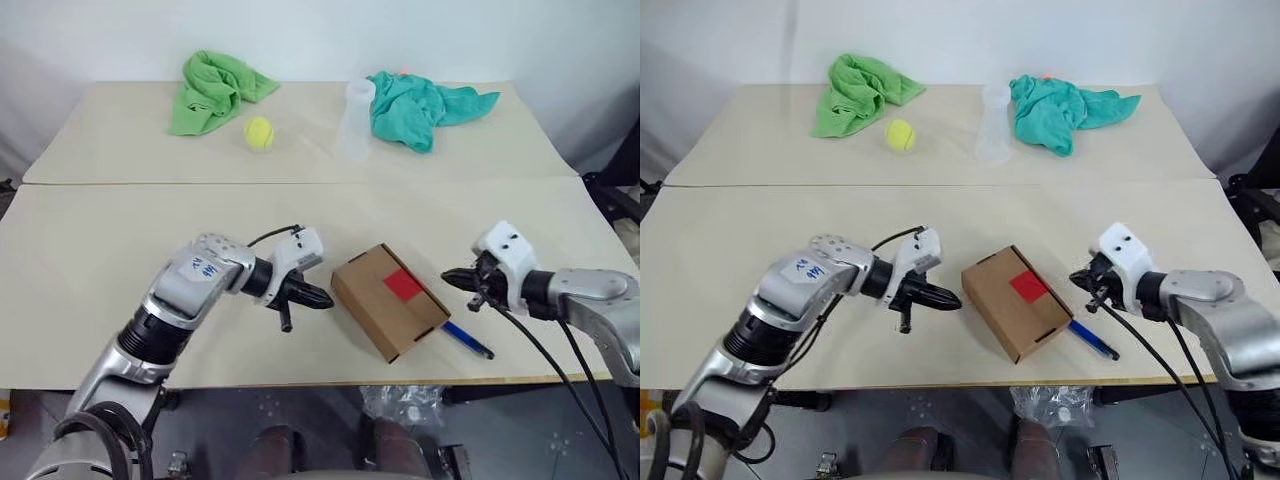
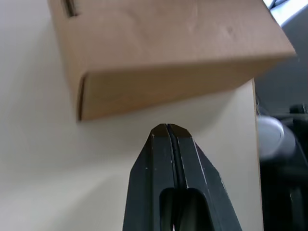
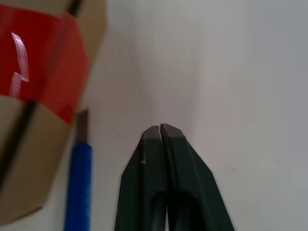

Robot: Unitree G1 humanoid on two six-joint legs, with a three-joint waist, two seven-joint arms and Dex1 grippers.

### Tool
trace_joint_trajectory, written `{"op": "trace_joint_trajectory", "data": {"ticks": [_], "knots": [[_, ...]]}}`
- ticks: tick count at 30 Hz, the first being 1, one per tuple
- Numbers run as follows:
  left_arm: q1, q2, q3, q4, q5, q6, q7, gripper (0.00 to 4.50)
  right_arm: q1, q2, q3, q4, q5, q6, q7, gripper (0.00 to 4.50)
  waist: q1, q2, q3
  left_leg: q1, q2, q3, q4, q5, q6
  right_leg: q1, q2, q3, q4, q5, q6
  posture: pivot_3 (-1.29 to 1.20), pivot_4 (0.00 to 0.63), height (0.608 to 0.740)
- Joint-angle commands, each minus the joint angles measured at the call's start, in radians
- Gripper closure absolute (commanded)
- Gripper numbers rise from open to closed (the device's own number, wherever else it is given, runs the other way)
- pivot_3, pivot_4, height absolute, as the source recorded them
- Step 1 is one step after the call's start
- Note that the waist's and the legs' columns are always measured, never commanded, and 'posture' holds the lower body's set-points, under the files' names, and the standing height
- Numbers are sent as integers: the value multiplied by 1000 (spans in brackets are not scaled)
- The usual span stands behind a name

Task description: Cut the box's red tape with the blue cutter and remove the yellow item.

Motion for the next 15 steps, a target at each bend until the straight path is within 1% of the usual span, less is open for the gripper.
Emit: {"op": "trace_joint_trajectory", "data": {"ticks": [1,3,6,9,15], "knots": [[5,-68,54,6,9,-15,121,4500,-19,-25,22,-51,27,11,63,4481,1,0,0,0,0,0,0,0,0,0,0,0,0,0,0,0,150,740],[-1,-103,79,31,13,-30,173,4500,-33,-14,22,-80,52,39,72,4481,-1,0,0,0,0,0,0,0,-1,1,0,0,0,0,0,0,150,740],[-15,-122,99,73,24,-67,218,4500,-49,-2,29,-123,84,71,80,4481,-1,0,0,1,1,0,0,1,-2,0,0,0,0,0,0,0,150,740],[-34,-123,109,121,30,-105,240,4500,-62,13,40,-150,102,89,74,4481,-2,0,0,1,1,0,0,1,-3,1,1,0,0,0,0,0,150,740],[-58,-103,96,166,29,-143,223,4500,-102,74,97,-108,55,81,18,4481,-1,0,0,2,1,0,0,1,-3,0,0,0,0,0,0,0,150,740]]}}
